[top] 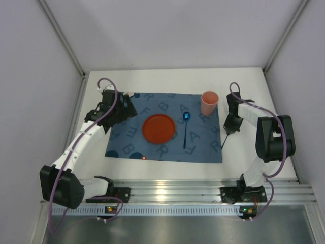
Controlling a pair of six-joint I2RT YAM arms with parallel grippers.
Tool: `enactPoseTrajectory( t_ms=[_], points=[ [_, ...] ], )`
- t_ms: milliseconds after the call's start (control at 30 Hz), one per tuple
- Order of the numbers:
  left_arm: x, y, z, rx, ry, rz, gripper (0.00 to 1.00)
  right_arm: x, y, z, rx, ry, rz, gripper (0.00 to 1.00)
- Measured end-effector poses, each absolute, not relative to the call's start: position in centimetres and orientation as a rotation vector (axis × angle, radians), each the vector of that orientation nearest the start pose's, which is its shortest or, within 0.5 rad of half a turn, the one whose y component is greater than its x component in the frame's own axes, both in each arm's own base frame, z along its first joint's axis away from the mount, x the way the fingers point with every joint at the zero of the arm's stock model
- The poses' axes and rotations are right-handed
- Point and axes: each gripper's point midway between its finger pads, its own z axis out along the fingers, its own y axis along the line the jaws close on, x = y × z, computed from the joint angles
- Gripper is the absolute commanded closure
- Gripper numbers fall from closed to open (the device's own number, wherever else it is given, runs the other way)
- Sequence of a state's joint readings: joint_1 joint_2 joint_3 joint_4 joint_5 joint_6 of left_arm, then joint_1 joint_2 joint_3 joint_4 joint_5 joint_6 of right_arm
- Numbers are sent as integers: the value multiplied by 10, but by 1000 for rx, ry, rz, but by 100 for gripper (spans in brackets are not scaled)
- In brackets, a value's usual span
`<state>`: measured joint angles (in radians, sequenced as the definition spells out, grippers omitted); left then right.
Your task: Set the dinner table for one person
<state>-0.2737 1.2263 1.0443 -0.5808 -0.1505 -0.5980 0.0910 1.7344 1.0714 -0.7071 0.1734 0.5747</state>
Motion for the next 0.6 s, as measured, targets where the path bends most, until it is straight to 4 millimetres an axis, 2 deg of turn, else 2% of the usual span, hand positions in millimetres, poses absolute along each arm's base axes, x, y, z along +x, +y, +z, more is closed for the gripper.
enactPoseTrajectory(
  t_ms=[100,200,300,400,467,500,600],
  points=[
    [333,-90,180,-452,2293,-263,4,310,10,23,706,2784,-214,100],
    [337,-92,185,-451,2288,-269,4,313,-1,46,698,2747,-283,100],
    [340,-93,194,-449,2269,-280,4,326,-6,91,697,2650,-277,100],
    [344,-93,205,-449,2246,-286,4,349,3,158,668,2501,-217,100],
    [344,-91,210,-452,2237,-279,2,363,25,201,616,2420,-150,100],
    [343,-89,212,-457,2231,-265,2,370,44,224,571,2378,-85,100],
    [339,-79,220,-472,2220,-206,1,377,130,281,381,2285,185,100]
  ],
)
